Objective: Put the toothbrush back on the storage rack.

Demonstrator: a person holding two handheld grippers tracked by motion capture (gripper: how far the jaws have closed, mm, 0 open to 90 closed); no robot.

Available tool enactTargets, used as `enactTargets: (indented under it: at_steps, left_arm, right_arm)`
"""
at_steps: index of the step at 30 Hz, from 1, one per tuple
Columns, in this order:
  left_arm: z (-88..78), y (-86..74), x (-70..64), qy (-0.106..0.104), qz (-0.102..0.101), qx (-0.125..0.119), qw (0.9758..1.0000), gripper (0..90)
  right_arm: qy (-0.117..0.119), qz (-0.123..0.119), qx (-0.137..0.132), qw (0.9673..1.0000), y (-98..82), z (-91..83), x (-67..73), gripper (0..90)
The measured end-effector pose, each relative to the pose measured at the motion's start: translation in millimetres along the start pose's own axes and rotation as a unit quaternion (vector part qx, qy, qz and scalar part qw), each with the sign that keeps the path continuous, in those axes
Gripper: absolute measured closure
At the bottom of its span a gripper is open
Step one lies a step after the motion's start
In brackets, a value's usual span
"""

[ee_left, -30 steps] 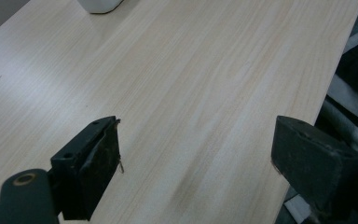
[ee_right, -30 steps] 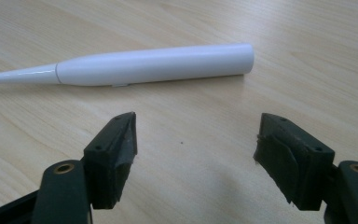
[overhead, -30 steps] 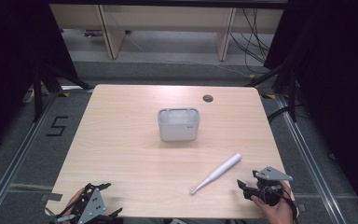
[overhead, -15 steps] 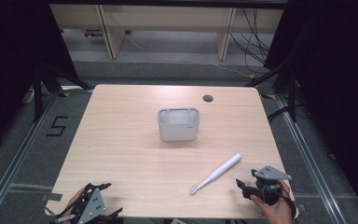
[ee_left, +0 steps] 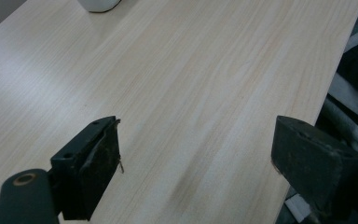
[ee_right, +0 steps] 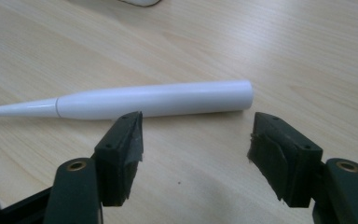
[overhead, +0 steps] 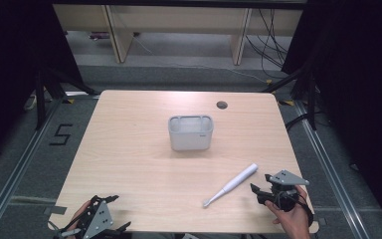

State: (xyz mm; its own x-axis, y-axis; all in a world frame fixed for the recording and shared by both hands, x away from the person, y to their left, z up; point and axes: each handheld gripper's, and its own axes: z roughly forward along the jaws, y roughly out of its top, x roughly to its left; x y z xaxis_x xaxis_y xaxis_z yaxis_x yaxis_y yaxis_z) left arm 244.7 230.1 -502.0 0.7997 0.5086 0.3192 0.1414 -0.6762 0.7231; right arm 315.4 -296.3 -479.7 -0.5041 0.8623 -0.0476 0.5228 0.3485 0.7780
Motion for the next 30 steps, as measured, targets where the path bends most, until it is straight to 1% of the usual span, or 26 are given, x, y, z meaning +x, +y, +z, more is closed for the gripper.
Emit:
enactTargets:
  at_steps: [2,3,4,5,6,8,9,11,12,15,16,19,20,21,22,24,25,26,27,28,29,30]
  left_arm:
    - [-0.1,0.3,-0.5,0.0,0.0,-0.001,1.0,14.9]
    - [-0.3,0.4,-0.5,-0.001,-0.001,-0.002,1.0,15.0]
    - [-0.1,0.3,-0.2,0.0,-0.002,-0.005,1.0,14.9]
    - [-0.1,0.3,-0.2,0.0,-0.002,-0.005,1.0,14.9]
    - [-0.6,0.2,0.8,0.003,0.006,0.004,1.0,14.9]
    - [-0.5,0.1,0.2,0.002,0.003,0.002,1.0,14.9]
    - [0.0,0.2,-0.5,0.004,-0.001,-0.004,1.0,14.9]
    - [0.0,0.2,-0.1,0.001,-0.001,-0.003,1.0,14.9]
    - [-0.5,0.2,0.8,0.003,0.006,0.004,1.0,14.9]
    - [-0.7,0.1,0.9,0.003,0.004,0.004,1.0,14.9]
    - [-0.3,0.0,-0.1,0.002,-0.004,-0.003,1.0,14.9]
    - [0.2,-0.4,-1.0,0.005,-0.008,-0.009,0.9999,14.9]
    - [-0.4,-0.1,0.3,0.002,-0.003,-0.003,1.0,14.9]
    - [-0.1,-0.1,-0.5,0.0,-0.006,-0.006,1.0,14.9]
    - [-0.5,0.1,-0.5,-0.001,-0.004,-0.005,1.0,14.9]
    - [-0.3,0.1,-0.7,0.0,-0.007,-0.007,1.0,14.9]
    - [-0.3,0.0,-0.6,0.0,-0.006,-0.006,1.0,14.9]
    - [-0.3,-0.1,-0.1,0.001,-0.003,-0.001,1.0,14.9]
    - [-0.3,-0.1,-0.1,0.001,-0.003,-0.001,1.0,14.9]
    - [-0.6,0.1,0.8,0.001,0.005,0.002,1.0,14.9]
    - [-0.6,0.2,0.9,0.001,0.005,0.003,1.0,14.9]
    - [-0.6,0.2,0.9,0.001,0.005,0.003,1.0,14.9]
  right_arm:
    - [0.004,0.008,0.001,1.0,1.2,1.0,-0.2,36.0]
    - [0.001,0.005,-0.002,1.0,1.5,1.6,-1.0,36.1]
    - [0.006,0.01,0.0,0.9999,1.7,2.4,-0.7,36.3]
    - [0.006,0.01,0.0,0.9999,1.7,2.4,-0.7,36.3]
    - [0.001,0.006,-0.001,1.0,2.7,2.8,-1.7,36.7]
    - [0.002,0.008,0.001,1.0,3.4,2.9,-1.4,37.1]
    - [0.001,0.006,0.0,1.0,5.5,3.7,-1.7,37.2]
    - [0.001,0.0,-0.003,1.0,7.8,6.6,-2.2,37.2]
    - [0.003,0.0,-0.002,1.0,9.2,8.0,-2.1,37.3]
    - [0.003,-0.006,0.0,1.0,12.3,10.8,-2.1,38.1]
    - [0.001,-0.014,-0.001,0.9999,13.1,12.6,-2.6,39.2]
    - [0.001,-0.012,0.003,0.9999,16.3,14.7,-2.1,40.1]
    - [0.001,-0.013,0.001,0.9999,17.9,15.8,-2.3,41.3]
    - [-0.001,-0.023,0.0,0.9997,18.5,16.7,-3.5,42.0]
    - [0.004,-0.011,0.003,0.9999,20.1,17.2,-2.4,43.2]
    - [0.001,-0.025,-0.001,0.9997,22.5,19.6,-3.4,46.4]
    - [0.003,-0.021,0.0,0.9998,24.0,20.5,-2.6,48.8]
    - [0.003,-0.013,0.002,0.9999,25.3,20.9,-1.3,50.8]
    - [0.003,-0.013,0.002,0.9999,25.3,20.9,-1.3,50.8]
    - [0.005,-0.024,-0.003,0.9997,28.3,23.7,-2.8,56.2]
    - [0.008,-0.019,0.001,0.9998,29.8,24.7,-1.7,58.6]
    - [0.008,-0.019,0.001,0.9998,29.8,24.7,-1.7,58.6]
